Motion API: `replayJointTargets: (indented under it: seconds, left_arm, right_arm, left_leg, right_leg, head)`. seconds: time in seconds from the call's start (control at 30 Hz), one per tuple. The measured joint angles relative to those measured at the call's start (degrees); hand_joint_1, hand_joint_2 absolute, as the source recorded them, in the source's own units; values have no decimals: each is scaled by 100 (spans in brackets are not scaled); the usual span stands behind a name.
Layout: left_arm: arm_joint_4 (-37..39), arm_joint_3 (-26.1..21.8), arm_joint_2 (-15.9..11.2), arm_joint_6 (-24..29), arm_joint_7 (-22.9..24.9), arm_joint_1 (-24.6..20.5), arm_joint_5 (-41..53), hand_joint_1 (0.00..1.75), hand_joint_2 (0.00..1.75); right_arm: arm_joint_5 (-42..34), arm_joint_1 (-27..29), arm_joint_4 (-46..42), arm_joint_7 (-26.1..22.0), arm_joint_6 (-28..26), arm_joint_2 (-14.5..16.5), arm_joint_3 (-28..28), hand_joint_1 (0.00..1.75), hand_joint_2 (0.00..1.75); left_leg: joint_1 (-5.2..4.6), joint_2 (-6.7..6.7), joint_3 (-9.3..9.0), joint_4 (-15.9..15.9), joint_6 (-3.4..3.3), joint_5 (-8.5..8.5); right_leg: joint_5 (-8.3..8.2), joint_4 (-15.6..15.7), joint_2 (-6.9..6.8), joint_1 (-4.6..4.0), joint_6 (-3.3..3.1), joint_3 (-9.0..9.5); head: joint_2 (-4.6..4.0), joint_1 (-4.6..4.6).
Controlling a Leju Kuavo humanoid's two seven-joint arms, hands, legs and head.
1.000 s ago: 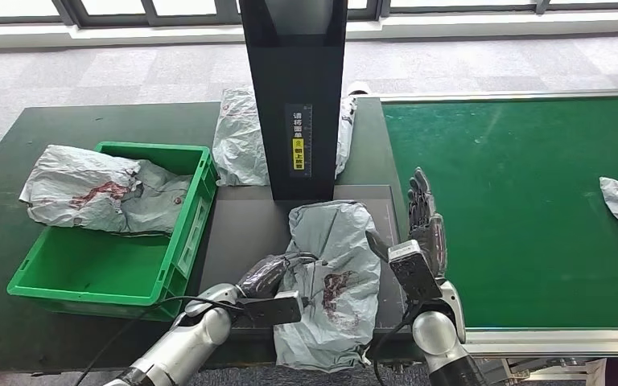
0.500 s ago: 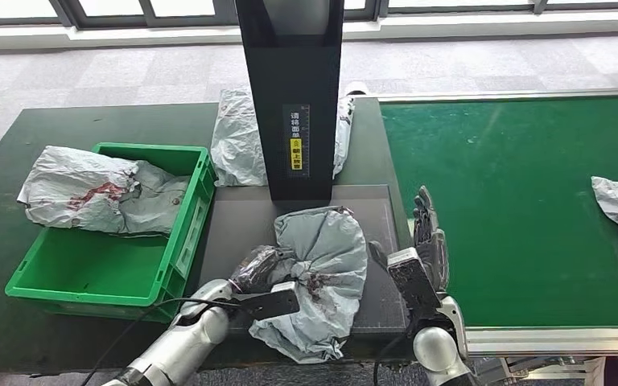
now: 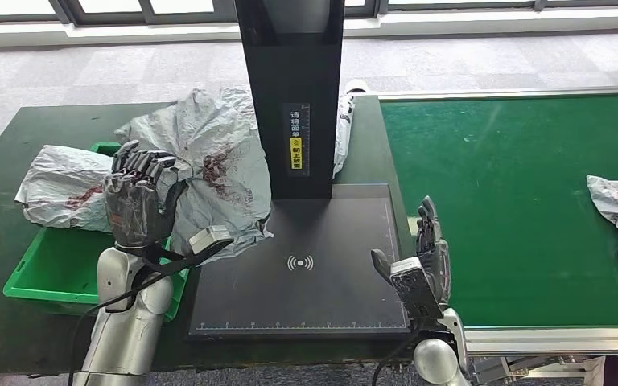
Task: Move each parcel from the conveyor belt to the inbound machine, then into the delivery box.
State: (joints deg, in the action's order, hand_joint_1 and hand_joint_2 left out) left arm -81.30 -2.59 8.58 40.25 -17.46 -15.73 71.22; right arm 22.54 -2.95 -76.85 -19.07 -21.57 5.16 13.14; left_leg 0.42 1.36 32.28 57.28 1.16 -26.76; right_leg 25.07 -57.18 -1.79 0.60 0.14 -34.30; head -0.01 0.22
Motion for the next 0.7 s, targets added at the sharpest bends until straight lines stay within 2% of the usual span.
replayJointTargets:
  seconds: [0.1,0.2,0.47,0.57,0.63,0.7]
  left_arm:
    - [-375,-847,78,3,94,34,650,175,175]
    - [-578,-1348,100,3,146,75,718,175,175]
    - [-792,-1778,134,3,202,119,810,175,175]
    - [-738,-1807,94,1,849,145,1320,175,175]
    - [-505,-1763,-48,-21,1612,150,1634,93,175]
    - [-35,-1612,-313,-208,2511,113,1715,5,175]
  right_arm:
    - [-30,3,0,1,-4,10,-1,0,175]
    - [-36,6,0,1,-9,14,-14,0,175]
    - [-35,6,0,2,-9,15,-32,0,175]
    - [-33,7,-2,23,-7,15,-38,0,175]
    - [-26,16,-9,57,-2,15,-48,0,175]
    - [9,29,-22,93,14,15,-69,0,175]
  left_leg:
    - [-2,20,-3,0,3,-3]
    - [-1,20,-1,0,6,-2]
    - [-1,13,3,0,6,-2]
    - [-2,14,2,0,6,-3]
    - [-2,19,0,0,6,-3]
    - [-2,22,-2,-1,8,-2]
  right_leg:
    - [-2,0,18,-1,-3,-6]
    - [-2,0,16,-7,-5,-10]
    - [-2,1,12,-5,-5,-9]
    - [-2,2,13,-4,-5,-10]
    - [-2,2,17,-5,-5,-12]
    - [-2,2,20,-6,-6,-15]
  head:
    - [0,-1]
    - [-1,-1]
    - [-1,1]
    - [0,1]
    - [0,1]
    - [0,-1]
